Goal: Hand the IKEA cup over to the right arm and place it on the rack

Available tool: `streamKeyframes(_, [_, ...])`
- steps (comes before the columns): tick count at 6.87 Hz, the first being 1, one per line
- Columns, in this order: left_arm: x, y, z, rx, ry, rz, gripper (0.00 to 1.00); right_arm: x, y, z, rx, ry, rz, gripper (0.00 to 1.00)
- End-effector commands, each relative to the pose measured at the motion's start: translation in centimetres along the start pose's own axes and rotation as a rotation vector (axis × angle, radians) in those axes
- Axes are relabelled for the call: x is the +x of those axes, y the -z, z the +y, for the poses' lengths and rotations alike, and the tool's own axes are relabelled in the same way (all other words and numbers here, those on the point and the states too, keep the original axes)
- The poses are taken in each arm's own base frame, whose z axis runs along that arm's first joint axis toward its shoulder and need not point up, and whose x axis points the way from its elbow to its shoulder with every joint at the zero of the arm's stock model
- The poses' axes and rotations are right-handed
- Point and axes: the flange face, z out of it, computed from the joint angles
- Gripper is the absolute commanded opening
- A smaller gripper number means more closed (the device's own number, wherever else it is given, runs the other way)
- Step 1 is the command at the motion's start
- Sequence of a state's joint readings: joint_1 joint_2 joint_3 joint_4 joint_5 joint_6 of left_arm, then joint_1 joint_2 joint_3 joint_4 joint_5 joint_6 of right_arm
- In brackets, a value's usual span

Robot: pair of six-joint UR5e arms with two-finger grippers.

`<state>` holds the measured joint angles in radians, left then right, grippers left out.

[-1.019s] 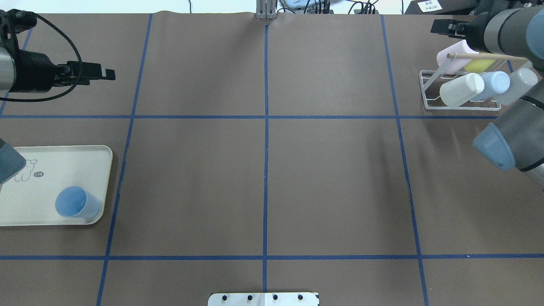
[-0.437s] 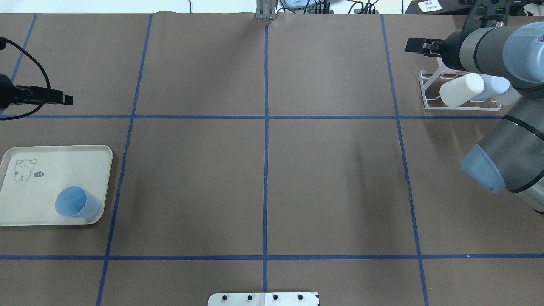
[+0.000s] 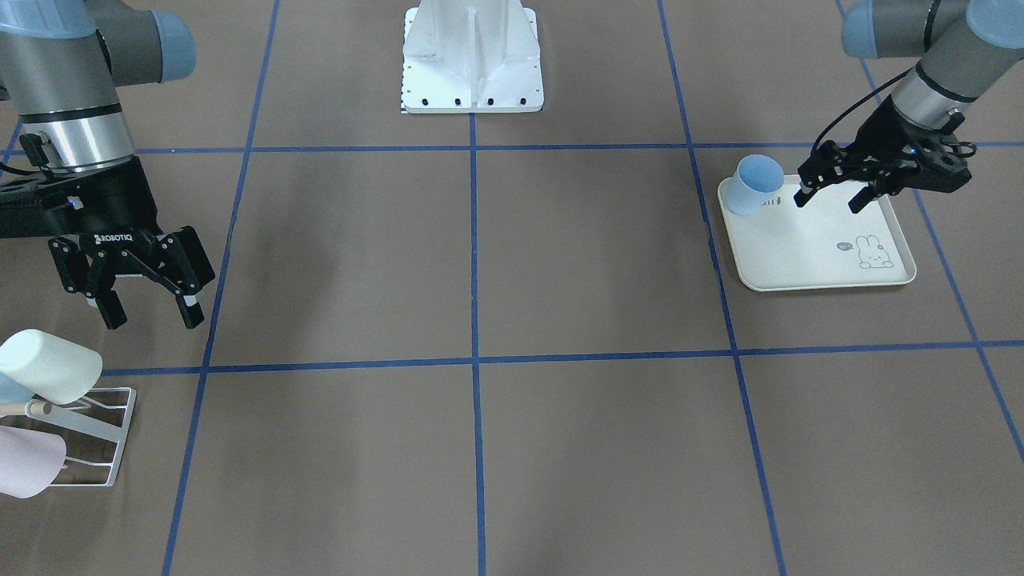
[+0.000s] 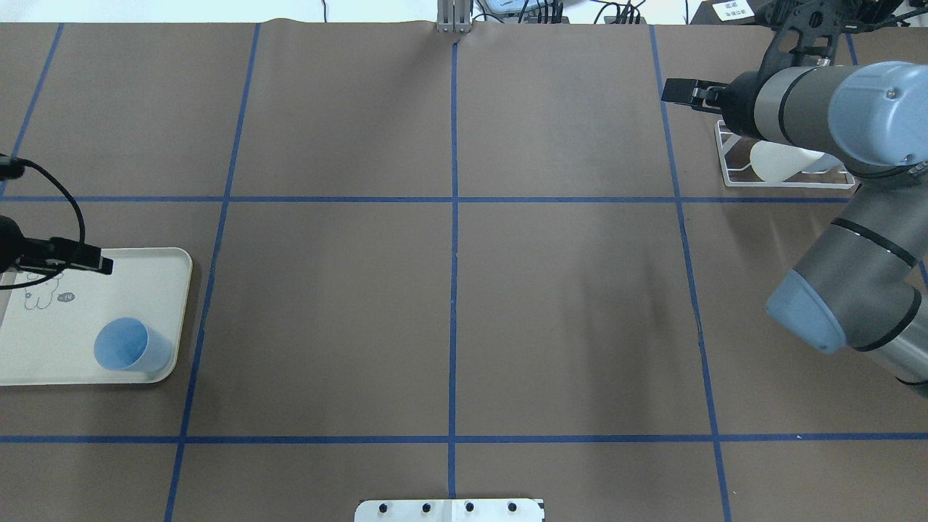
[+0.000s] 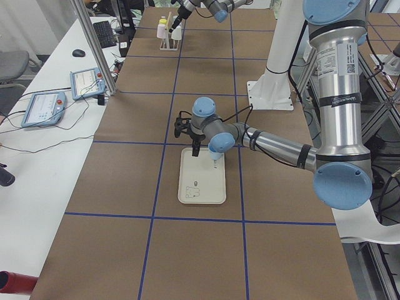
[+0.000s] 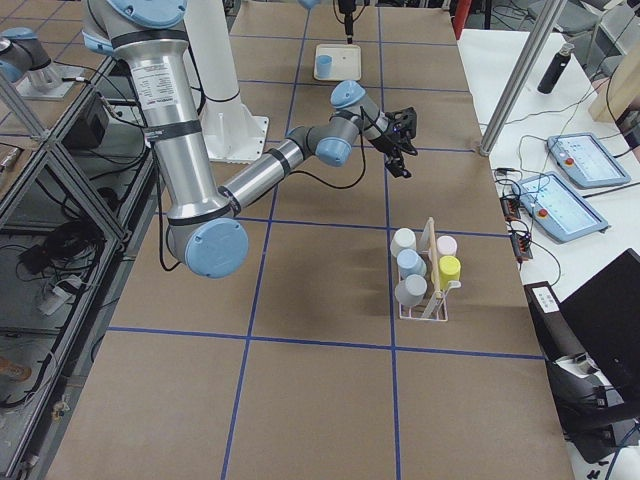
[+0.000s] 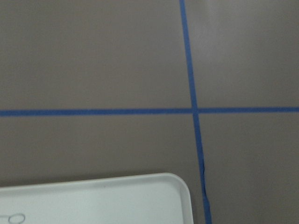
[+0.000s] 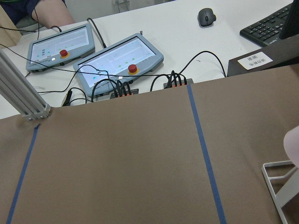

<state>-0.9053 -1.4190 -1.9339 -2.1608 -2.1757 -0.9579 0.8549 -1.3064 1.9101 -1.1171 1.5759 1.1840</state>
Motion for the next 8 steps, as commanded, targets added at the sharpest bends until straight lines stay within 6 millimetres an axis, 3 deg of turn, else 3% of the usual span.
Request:
streamKeyframes(1, [1.1, -3.5, 4.5, -0.121, 0.007, -0.014, 1.0, -0.3, 0.1, 0.4, -0.004, 0.0, -0.004, 1.0])
streamKeyframes(3, [1.6, -4.6, 5.7, -0.152, -0.007, -0.02, 0.99, -0.4, 0.1, 0.5, -0.004, -0.001, -0.007, 1.0])
streamKeyframes(4, [1.4, -4.6, 5.9, -0.155, -0.006, -0.023, 0.9, -0.4, 0.1, 0.5, -0.004, -0.001, -0.007, 1.0])
streamKeyframes(5, [1.2, -4.6, 6.0, -0.157, 0.0, -0.027, 0.69, -0.4, 0.1, 0.5, -0.004, -0.001, -0.007, 1.0])
streamKeyframes(7, [0.4, -4.5, 6.5, -0.167, 0.009, -0.038, 0.0, -0.4, 0.1, 0.5, -0.004, -0.002, -0.007, 1.0])
streamKeyframes(8, [0.6, -4.5, 6.5, -0.168, 0.005, -0.033, 0.0, -0.7, 0.5, 0.5, -0.002, -0.002, -0.015, 1.0])
